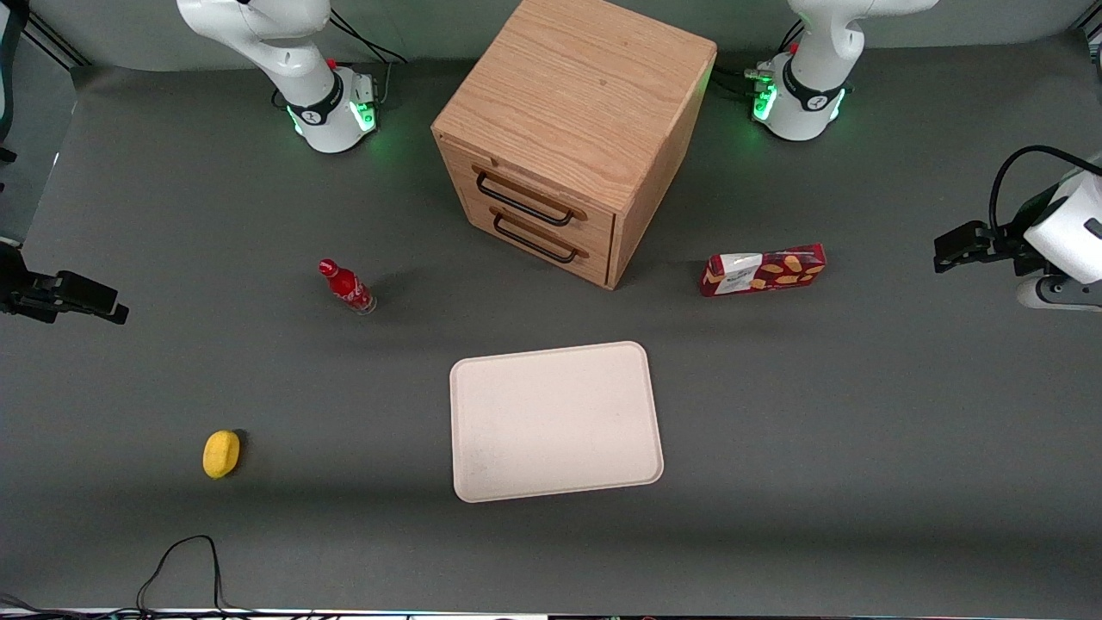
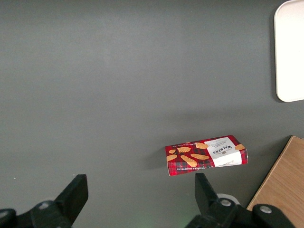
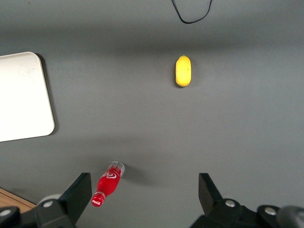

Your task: Place red cookie box on tray

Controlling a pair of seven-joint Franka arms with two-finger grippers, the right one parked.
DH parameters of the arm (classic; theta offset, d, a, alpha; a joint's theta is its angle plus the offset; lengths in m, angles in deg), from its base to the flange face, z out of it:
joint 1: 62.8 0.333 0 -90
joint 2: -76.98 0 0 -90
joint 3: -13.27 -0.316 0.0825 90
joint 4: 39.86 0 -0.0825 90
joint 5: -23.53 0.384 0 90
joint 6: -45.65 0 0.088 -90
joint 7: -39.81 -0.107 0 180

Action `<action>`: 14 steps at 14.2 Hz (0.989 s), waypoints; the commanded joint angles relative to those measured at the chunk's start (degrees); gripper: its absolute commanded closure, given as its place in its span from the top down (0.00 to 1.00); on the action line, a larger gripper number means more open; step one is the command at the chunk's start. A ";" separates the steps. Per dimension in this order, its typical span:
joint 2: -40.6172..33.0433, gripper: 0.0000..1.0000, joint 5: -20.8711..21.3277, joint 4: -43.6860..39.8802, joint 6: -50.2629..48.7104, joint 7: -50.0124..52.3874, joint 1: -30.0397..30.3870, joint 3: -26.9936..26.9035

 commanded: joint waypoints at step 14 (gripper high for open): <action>-13.32 1.00 -3.76 16.02 3.30 12.05 -9.60 1.90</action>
